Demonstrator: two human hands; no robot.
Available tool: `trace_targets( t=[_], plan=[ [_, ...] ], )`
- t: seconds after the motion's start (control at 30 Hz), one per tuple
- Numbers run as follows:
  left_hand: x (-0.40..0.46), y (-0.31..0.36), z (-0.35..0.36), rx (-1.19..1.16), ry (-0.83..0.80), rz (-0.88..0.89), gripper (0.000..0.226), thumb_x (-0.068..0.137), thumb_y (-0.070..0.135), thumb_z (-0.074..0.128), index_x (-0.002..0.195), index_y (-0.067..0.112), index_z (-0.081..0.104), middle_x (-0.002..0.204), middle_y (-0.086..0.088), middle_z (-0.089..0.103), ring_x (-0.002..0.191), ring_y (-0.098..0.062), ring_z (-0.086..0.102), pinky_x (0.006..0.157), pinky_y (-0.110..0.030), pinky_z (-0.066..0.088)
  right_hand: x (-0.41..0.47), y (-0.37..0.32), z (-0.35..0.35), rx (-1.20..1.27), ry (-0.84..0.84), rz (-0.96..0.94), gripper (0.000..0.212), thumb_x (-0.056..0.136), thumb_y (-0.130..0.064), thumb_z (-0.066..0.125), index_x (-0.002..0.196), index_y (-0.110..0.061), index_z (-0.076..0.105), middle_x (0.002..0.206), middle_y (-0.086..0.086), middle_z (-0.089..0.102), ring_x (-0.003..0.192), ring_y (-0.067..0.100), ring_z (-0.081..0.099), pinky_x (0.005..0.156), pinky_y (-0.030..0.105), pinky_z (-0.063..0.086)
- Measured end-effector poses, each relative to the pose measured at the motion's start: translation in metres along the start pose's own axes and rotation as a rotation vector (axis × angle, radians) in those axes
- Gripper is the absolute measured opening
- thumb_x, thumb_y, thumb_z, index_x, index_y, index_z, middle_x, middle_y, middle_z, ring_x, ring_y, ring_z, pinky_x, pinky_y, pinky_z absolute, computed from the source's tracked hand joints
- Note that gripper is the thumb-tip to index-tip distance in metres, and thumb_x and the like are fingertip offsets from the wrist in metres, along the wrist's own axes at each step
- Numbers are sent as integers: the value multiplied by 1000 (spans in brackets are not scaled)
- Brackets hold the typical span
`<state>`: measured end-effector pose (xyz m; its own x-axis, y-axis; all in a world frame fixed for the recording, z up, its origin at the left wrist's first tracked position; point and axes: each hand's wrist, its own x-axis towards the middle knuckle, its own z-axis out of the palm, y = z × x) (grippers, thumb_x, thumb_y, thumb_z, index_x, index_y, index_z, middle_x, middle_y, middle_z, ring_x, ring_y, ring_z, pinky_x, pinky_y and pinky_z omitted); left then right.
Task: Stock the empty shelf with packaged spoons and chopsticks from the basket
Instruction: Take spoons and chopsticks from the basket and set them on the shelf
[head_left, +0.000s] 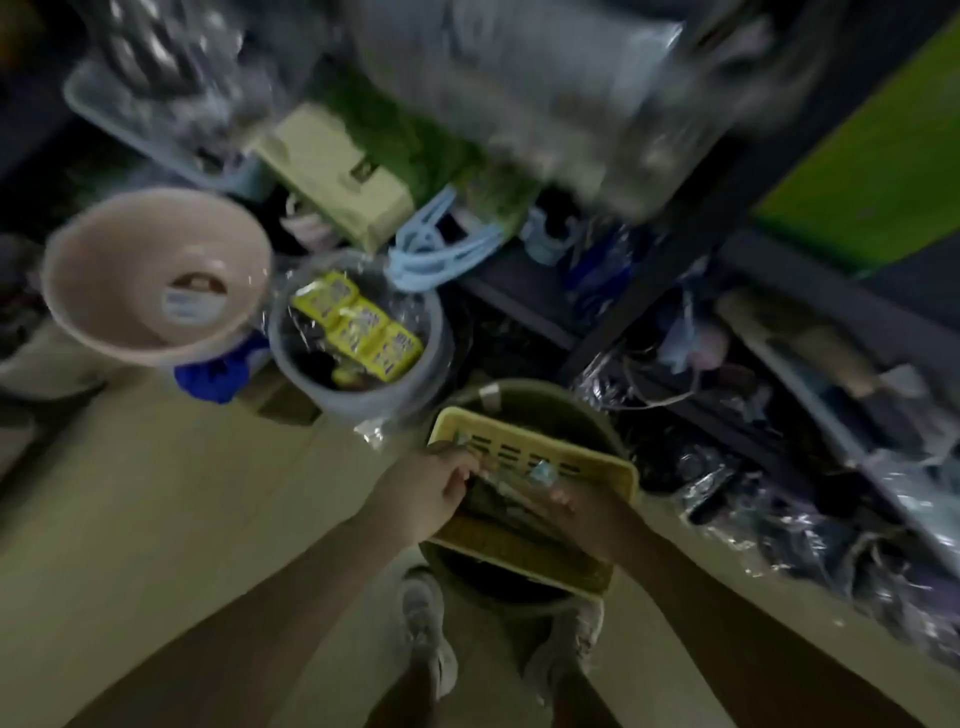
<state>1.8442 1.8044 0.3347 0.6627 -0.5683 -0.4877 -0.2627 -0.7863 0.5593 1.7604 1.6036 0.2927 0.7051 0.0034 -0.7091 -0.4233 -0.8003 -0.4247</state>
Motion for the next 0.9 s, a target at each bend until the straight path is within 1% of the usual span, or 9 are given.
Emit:
trace_targets(
  t=[0.1,0.2,0.27,0.37,0.43,0.53,0.63,0.77,0.9],
  plan=[
    [19,-41,50,-75,-21,-103,30,93,16,42,120,16,55,119,-5,61,102,-22,60,86,-29,47,58,27,77,-68,-46,54,43,96,-22,40,138,-17,37,136,8,50,121,25,51,100,32,41],
    [42,-68,92,-119,24,-163,30,92,16,45,121,16,55,118,-7,61,99,-22,62,85,-31,50,115,60,128,-103,-24,116,41,94,-22,42,135,-21,40,132,8,53,116,24,54,99,37,45],
    [56,-79,115,-137,46,-164,31,92,15,46,121,16,55,122,-5,59,101,-21,61,85,-26,48,144,75,144,-112,-3,119,41,94,-20,42,134,-15,41,137,13,47,122,29,48,102,39,41],
    [72,-88,138,-142,67,-135,31,91,15,46,122,16,54,125,-5,54,107,-21,57,90,-25,44,175,91,154,-220,64,58,45,90,-25,52,133,-14,41,140,13,42,123,29,46,95,37,43],
    [82,-90,151,-111,41,-166,33,92,17,43,123,17,52,126,-6,53,111,-23,55,94,-32,46,182,96,155,-253,62,34,36,91,-24,50,125,-15,45,132,11,50,115,26,52,83,32,45],
    [96,-95,171,57,-157,-223,35,95,21,38,130,19,44,127,-6,53,109,-23,55,85,-30,46,183,97,149,-356,60,-1,24,94,-14,44,117,-10,51,120,12,59,105,24,59,77,30,47],
    [108,-99,195,201,-302,-170,40,94,17,38,133,17,38,133,-9,47,110,-25,54,90,-37,48,181,97,135,-320,95,55,24,96,-8,38,112,-6,54,115,14,63,100,26,63,73,28,47],
    [128,-97,208,519,-209,-55,38,93,16,39,131,12,42,141,-11,40,129,-28,37,104,-40,33,172,89,121,-323,119,96,25,96,-10,38,114,-6,55,111,14,64,97,26,65,63,26,42],
    [138,-105,214,702,-196,21,40,91,21,46,129,11,47,148,-14,27,137,-31,21,112,-44,22,158,88,119,-314,167,76,24,97,-17,40,116,-10,53,112,12,63,98,24,64,68,27,48]
  ],
)
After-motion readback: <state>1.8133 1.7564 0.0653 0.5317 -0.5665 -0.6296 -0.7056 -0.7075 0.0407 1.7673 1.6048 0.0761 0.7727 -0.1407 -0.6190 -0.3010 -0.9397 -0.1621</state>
